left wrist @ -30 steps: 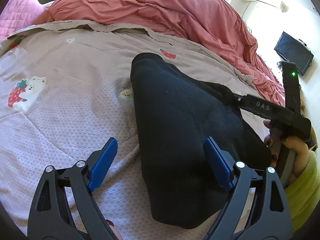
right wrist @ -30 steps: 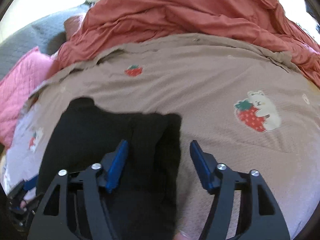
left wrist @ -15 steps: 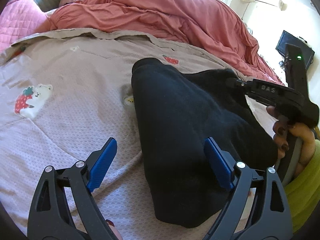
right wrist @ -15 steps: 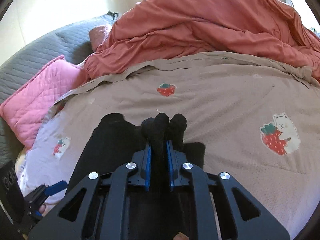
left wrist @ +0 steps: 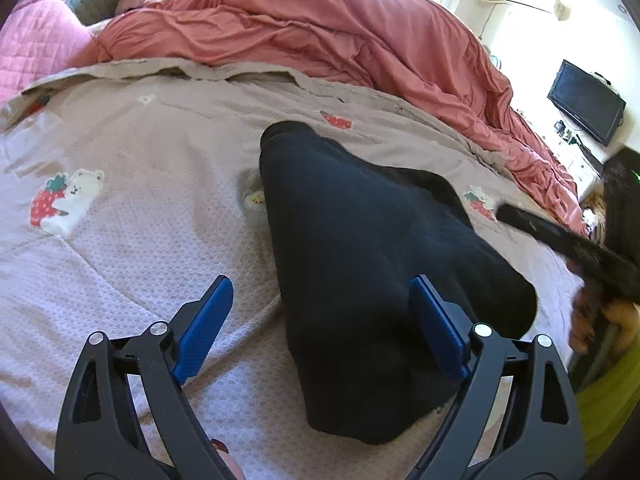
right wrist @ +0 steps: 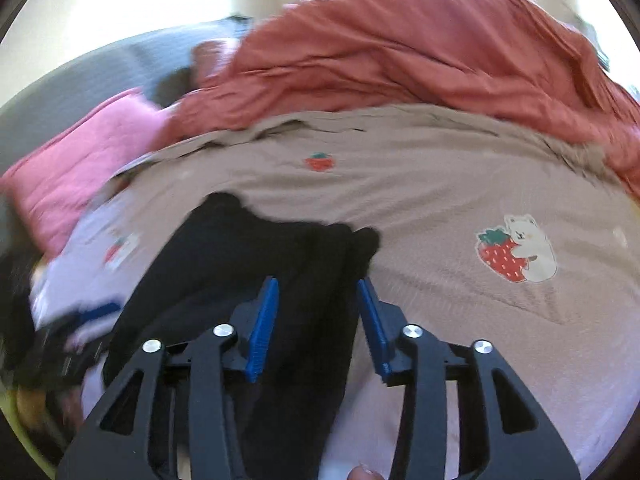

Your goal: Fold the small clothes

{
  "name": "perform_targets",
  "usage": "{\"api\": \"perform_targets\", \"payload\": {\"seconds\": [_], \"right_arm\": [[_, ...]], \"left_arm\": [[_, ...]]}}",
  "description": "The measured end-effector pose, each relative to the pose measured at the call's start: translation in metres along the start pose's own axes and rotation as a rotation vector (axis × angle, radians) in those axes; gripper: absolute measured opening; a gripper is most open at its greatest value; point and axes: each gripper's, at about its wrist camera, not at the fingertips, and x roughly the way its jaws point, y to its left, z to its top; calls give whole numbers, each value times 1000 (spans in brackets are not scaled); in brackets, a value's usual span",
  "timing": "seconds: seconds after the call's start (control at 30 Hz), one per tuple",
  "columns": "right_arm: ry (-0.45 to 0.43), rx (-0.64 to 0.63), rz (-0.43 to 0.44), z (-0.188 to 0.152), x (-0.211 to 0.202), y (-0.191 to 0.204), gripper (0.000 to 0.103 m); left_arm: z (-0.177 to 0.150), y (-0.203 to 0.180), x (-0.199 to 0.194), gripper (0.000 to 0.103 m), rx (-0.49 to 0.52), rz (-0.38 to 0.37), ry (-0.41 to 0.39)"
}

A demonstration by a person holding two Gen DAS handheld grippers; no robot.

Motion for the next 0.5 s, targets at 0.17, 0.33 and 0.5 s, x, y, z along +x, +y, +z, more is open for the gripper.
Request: {"api": "perform_targets", "payload": {"seconds": [0.17,0.33,0.5], "right_arm": [[81,-128,196,-31,-28,12,35],[141,-198,232,-49,-20,30,35],[144,-179,291,-54,-17,33,13]], "left_arm": [[-4,-9,-1,83,7,-25,11],[-10,-12,10,83,29,4,47],[-12,-11,10,83,27,8,53]]}}
